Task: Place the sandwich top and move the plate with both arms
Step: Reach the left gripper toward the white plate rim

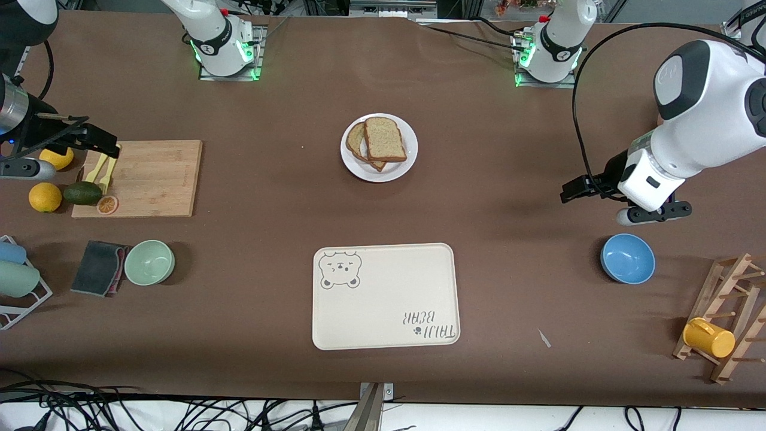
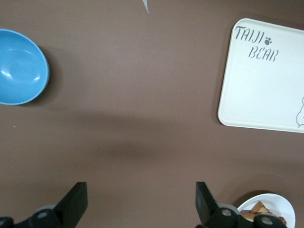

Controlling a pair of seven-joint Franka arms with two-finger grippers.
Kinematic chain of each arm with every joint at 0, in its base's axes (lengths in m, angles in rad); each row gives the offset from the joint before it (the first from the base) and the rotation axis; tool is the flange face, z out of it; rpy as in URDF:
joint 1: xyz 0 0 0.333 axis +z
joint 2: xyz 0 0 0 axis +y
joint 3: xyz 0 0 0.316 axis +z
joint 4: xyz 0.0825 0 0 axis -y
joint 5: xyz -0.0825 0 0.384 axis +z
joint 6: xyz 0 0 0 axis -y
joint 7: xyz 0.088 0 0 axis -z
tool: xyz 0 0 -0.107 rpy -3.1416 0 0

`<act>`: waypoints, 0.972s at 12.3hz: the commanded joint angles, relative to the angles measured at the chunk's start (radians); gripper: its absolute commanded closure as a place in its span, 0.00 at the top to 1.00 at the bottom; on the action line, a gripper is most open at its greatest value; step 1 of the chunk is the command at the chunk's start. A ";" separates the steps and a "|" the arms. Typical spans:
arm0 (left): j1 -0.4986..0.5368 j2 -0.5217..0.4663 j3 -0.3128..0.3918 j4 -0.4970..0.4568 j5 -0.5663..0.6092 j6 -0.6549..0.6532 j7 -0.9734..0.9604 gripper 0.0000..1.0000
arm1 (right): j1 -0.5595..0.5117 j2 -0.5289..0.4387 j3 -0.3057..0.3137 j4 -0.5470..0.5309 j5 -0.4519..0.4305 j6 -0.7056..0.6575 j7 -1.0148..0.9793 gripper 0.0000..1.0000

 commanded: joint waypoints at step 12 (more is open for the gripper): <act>-0.125 -0.034 -0.008 -0.482 -0.547 0.301 0.363 1.00 | 0.005 -0.002 0.032 0.006 -0.007 0.134 0.005 1.00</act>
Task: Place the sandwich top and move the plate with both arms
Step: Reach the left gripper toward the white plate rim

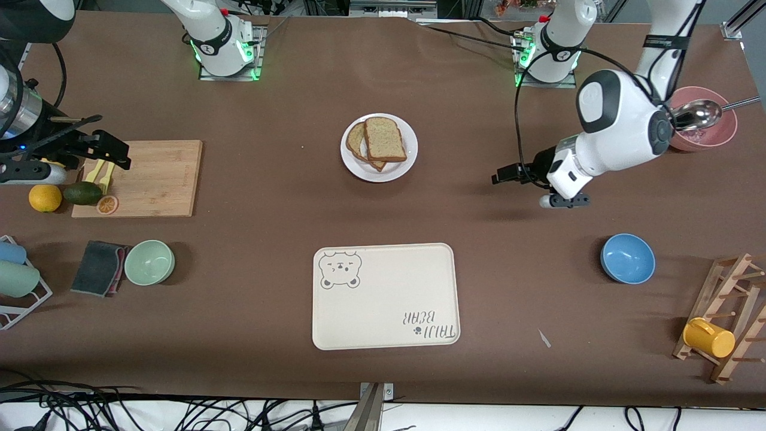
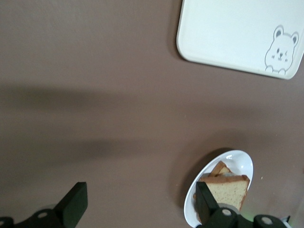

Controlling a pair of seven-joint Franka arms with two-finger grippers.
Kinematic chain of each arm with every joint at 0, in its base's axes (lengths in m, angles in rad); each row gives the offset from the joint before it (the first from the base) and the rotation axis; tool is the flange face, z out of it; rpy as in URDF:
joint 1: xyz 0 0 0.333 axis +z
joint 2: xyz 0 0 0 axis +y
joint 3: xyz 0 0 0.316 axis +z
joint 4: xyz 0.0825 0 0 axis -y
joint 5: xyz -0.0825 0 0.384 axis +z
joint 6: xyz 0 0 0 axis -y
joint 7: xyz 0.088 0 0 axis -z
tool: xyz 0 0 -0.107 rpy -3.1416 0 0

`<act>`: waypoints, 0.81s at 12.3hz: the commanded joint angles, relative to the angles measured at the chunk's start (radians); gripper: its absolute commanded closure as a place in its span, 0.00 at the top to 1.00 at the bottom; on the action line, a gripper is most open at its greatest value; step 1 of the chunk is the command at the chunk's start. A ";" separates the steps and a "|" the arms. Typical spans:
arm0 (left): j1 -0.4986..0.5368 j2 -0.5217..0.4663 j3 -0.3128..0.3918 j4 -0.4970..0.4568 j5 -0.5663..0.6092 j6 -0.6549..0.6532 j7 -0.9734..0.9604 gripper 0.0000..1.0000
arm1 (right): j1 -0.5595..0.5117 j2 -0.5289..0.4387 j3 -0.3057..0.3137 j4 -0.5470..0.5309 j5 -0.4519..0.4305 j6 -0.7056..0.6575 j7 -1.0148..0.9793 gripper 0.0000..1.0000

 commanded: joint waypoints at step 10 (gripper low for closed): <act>-0.121 0.099 -0.153 -0.139 -0.818 0.256 0.600 0.98 | -0.008 -0.012 -0.034 0.005 -0.011 0.017 -0.017 1.00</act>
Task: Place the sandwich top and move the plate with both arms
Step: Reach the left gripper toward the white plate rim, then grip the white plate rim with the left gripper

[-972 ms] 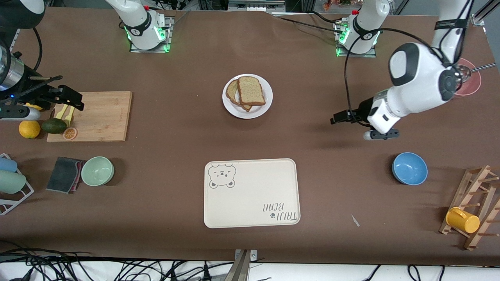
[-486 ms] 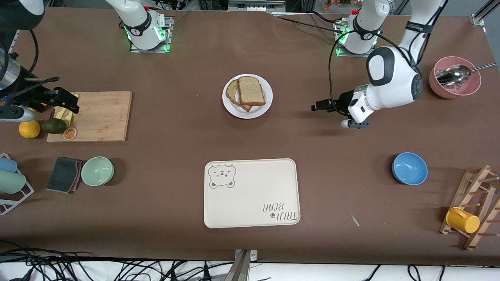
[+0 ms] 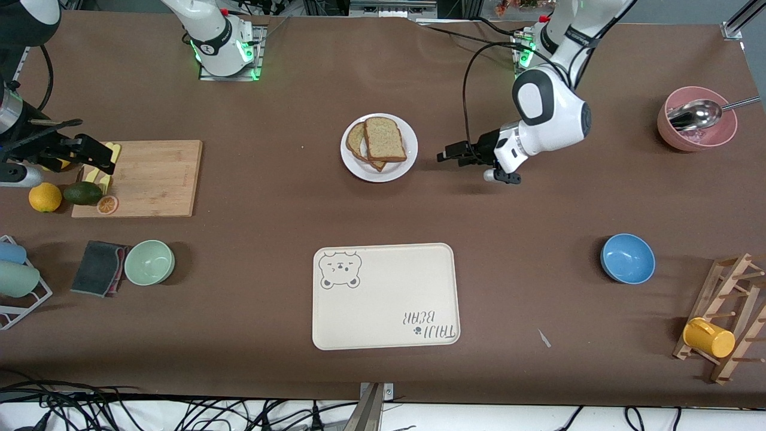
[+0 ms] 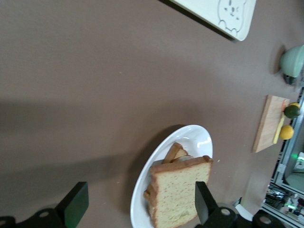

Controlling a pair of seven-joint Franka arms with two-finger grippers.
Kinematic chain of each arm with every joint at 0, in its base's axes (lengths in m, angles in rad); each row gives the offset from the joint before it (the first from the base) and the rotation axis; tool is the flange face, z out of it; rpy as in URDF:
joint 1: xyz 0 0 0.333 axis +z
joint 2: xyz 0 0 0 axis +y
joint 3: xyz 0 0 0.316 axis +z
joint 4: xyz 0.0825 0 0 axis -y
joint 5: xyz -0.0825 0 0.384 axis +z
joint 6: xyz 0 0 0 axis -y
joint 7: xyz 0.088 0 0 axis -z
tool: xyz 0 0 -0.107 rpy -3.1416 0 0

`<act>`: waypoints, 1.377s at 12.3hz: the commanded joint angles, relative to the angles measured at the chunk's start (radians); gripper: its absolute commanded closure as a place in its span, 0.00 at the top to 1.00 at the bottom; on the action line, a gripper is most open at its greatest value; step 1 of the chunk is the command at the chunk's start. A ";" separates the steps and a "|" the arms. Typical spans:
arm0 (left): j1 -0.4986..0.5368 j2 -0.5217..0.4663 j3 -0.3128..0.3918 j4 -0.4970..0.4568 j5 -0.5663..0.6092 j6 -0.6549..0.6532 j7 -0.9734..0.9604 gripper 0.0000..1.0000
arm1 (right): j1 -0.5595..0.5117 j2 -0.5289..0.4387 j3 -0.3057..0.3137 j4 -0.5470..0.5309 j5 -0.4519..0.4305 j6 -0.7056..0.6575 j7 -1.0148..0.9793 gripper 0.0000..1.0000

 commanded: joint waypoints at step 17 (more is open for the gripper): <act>-0.146 0.159 -0.037 0.005 -0.659 0.072 0.668 0.98 | -0.004 -0.012 -0.019 0.019 0.128 -0.008 -0.016 1.00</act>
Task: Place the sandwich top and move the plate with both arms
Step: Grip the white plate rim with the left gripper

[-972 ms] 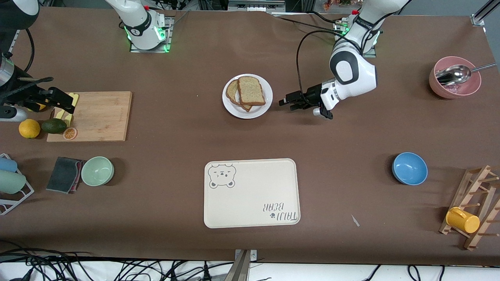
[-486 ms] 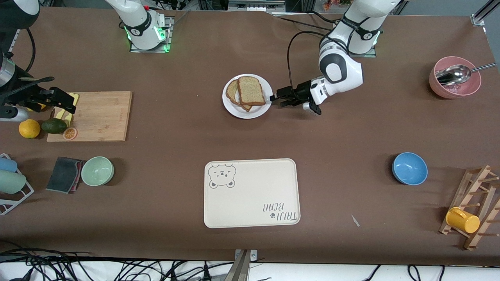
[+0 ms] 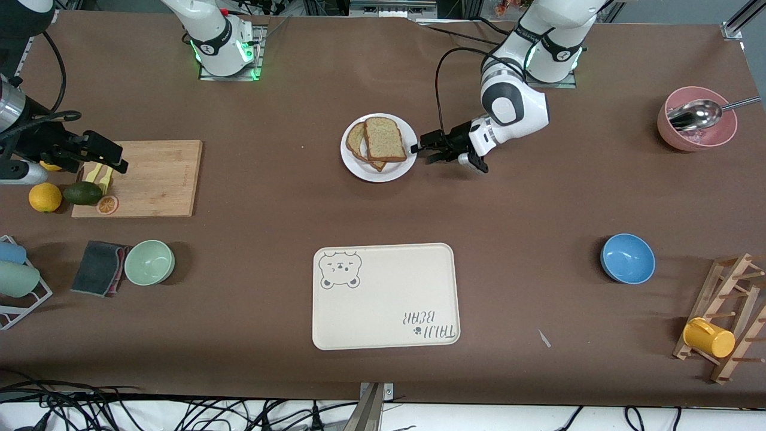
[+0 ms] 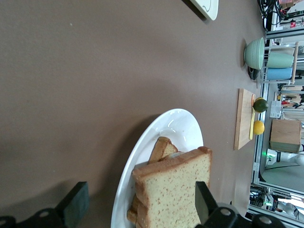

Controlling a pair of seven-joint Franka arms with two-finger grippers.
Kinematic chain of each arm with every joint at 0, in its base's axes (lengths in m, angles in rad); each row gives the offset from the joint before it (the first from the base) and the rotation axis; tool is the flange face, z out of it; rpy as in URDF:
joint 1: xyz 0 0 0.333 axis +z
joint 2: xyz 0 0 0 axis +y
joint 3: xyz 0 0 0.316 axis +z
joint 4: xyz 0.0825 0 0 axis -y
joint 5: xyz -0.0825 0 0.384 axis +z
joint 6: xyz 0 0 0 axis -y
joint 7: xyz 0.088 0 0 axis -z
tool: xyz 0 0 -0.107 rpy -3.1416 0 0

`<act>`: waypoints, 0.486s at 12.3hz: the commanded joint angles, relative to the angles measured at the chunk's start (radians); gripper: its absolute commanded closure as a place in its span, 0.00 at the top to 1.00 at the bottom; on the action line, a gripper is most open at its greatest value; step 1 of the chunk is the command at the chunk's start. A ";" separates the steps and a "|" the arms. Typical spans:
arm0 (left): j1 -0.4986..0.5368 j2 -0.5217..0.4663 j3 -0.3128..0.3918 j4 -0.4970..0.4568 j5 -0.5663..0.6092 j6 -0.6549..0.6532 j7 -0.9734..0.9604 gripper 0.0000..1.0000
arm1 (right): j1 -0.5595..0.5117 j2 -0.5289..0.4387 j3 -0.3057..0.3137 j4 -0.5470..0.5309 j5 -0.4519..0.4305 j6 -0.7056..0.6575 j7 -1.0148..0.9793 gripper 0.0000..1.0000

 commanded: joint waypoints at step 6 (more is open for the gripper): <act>-0.037 0.030 -0.036 0.006 -0.075 0.043 0.054 0.98 | 0.004 -0.012 -0.013 0.011 -0.062 -0.006 0.137 1.00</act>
